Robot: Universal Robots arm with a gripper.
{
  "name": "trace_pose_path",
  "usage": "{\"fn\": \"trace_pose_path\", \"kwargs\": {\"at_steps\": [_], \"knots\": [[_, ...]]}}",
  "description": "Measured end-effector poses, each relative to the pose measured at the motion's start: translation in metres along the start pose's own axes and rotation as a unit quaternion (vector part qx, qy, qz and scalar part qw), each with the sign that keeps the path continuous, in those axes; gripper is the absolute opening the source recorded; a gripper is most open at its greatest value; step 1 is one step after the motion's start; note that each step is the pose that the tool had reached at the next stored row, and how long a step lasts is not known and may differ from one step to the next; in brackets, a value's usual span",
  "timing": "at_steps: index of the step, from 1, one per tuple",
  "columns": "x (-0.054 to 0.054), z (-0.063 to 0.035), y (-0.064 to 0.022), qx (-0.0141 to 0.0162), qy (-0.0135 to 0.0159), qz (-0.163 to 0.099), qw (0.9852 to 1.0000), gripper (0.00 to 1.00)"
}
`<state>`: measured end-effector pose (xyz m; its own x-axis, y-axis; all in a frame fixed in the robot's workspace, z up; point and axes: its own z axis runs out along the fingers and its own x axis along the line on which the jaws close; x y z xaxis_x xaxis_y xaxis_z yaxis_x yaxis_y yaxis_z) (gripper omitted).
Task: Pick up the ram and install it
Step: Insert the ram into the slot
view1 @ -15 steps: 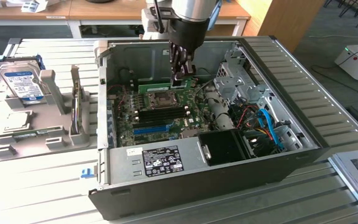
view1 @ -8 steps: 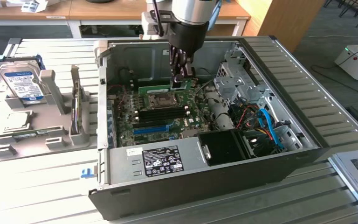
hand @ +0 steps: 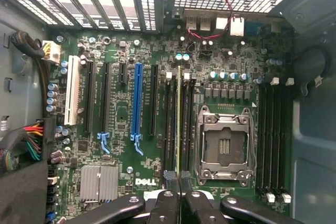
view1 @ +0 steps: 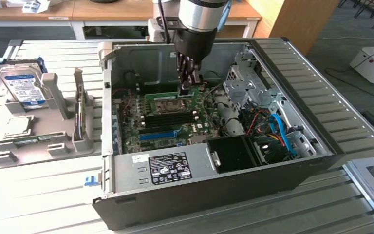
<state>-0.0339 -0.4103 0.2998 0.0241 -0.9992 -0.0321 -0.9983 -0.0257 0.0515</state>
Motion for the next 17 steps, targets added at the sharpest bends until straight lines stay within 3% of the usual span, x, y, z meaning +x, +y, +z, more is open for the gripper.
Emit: {"fn": "trace_pose_path", "kwargs": {"at_steps": [17], "knots": [[0.001, 0.0163, -0.0008, 0.0, 0.0, 0.0, 1.0, 0.11]]}}
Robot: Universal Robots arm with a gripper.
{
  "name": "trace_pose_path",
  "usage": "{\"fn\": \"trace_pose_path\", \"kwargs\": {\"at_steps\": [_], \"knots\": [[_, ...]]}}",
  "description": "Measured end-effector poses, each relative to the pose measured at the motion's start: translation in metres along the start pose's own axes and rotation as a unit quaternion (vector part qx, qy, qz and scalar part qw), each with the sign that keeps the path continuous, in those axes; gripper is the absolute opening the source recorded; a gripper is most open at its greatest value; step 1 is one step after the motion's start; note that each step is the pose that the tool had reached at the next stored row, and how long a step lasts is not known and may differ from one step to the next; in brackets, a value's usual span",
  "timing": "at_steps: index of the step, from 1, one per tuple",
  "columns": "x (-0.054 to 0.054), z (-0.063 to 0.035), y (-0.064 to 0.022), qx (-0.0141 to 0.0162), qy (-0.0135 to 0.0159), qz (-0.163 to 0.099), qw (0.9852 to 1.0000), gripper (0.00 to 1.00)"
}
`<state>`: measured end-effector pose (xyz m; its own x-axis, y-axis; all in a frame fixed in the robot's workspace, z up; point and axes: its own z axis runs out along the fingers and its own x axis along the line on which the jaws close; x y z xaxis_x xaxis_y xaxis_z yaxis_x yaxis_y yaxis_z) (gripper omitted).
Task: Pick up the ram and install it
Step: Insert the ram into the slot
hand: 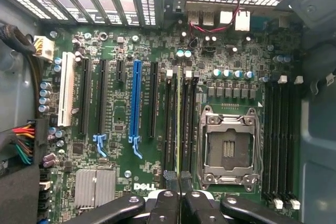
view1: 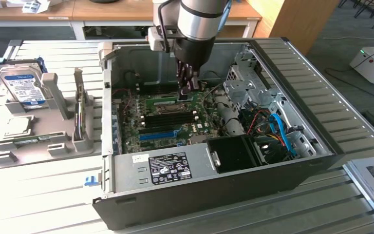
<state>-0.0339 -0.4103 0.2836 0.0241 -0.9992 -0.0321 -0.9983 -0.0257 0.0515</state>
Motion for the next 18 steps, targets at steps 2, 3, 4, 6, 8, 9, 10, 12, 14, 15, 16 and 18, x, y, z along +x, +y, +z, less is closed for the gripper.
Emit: {"fn": "trace_pose_path", "kwargs": {"at_steps": [2, 3, 4, 6, 8, 9, 10, 12, 14, 15, 16, 18], "knots": [[0.0, 0.0016, -0.0001, 0.0, 0.0, 0.0, 1.0, 0.11], [0.0, 0.0024, -0.0001, 0.0, 0.0, 0.0, 1.0, 0.11], [0.0, 0.0032, -0.0001, 0.0, 0.0, 0.0, 1.0, 0.11], [0.0, 0.0048, -0.0003, 0.0, 0.0, 0.0, 1.0, 0.11], [0.0, 0.0064, -0.0003, 0.0, 0.0, 0.0, 1.0, 0.11], [0.0, 0.0072, -0.0004, 0.0, 0.0, 0.0, 1.0, 0.11], [0.0, 0.008, -0.0004, 0.0, 0.0, 0.0, 1.0, 0.11], [0.0, 0.0097, -0.0005, 0.0, 0.0, 0.0, 1.0, 0.11], [0.0, 0.0112, -0.0006, 0.0, 0.0, 0.0, 1.0, 0.11], [0.0, 0.0121, -0.0006, 0.0, 0.0, 0.0, 1.0, 0.11], [0.0, 0.0129, -0.0007, 0.0, 0.0001, 0.0, 1.0, 0.11], [0.001, 0.0155, -0.0008, 0.0, 0.0, 0.0, 1.0, 0.11]]}}
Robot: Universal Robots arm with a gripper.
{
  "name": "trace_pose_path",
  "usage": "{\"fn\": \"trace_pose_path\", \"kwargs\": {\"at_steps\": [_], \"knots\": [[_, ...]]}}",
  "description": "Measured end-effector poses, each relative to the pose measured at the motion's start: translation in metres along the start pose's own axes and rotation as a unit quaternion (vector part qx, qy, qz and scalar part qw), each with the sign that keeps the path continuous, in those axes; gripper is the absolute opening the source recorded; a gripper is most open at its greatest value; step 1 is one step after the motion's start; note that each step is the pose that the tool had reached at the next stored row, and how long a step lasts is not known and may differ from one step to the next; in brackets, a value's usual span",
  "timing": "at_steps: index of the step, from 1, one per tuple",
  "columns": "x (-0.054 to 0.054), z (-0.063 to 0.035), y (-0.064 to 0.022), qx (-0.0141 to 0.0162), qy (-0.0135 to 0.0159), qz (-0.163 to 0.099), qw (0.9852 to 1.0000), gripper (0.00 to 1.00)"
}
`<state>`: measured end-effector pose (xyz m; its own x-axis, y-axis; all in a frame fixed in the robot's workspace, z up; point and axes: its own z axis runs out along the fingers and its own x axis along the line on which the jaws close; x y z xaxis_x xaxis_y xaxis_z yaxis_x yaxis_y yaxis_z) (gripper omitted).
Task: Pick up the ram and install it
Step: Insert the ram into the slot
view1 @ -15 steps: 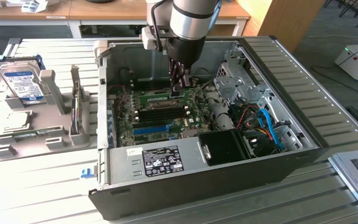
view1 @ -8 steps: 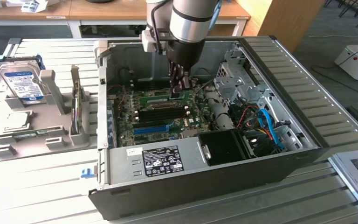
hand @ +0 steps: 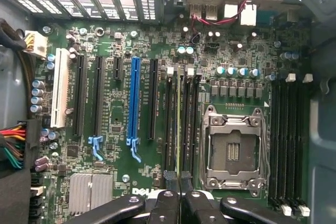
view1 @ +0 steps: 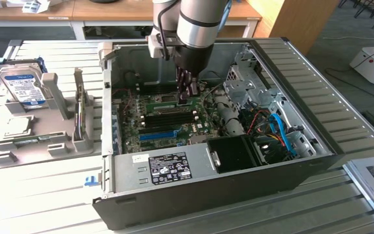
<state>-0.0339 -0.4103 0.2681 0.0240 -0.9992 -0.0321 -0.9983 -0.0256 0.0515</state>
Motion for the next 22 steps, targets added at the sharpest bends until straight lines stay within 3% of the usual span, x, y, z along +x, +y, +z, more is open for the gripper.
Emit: {"fn": "trace_pose_path", "kwargs": {"at_steps": [14, 22], "knots": [[0.0, 0.0105, -0.0005, 0.0, 0.0, 0.0, 1.0, 0.11], [0.001, 0.0118, -0.0005, 0.0001, -0.0001, 0.0, 1.0, 0.11]]}}
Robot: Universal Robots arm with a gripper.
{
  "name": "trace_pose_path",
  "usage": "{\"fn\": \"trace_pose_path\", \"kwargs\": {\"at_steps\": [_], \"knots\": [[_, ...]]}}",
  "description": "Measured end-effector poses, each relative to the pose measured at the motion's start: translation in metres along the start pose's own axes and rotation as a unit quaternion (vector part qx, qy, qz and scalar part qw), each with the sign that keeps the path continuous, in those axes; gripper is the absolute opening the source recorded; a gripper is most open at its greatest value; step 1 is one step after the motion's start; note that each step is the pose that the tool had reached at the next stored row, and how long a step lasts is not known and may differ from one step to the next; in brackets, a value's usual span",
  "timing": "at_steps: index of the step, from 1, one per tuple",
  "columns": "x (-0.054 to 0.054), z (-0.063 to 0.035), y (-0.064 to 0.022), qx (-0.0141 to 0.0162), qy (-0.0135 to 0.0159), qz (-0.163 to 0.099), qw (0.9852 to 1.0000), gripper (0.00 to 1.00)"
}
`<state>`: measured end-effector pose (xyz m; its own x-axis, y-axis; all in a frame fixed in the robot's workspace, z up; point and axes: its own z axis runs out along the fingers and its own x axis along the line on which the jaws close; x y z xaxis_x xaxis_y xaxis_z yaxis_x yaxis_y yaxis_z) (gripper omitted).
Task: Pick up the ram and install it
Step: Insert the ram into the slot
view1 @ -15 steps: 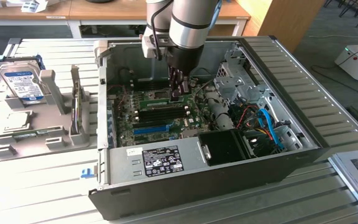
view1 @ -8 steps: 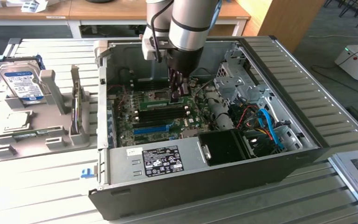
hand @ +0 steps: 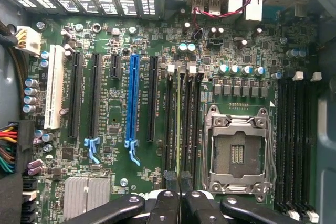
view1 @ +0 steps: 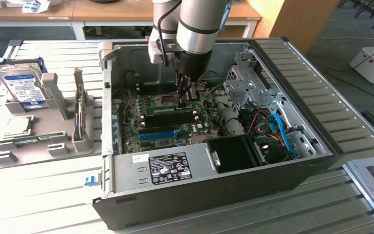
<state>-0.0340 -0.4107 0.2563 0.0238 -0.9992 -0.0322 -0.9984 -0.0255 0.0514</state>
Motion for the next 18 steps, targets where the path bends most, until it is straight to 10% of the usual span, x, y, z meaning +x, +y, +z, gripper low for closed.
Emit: {"fn": "trace_pose_path", "kwargs": {"at_steps": [18], "knots": [[0.0069, -0.0003, 0.0001, 0.0, 0.0001, 0.0, 1.0, 0.11]]}}
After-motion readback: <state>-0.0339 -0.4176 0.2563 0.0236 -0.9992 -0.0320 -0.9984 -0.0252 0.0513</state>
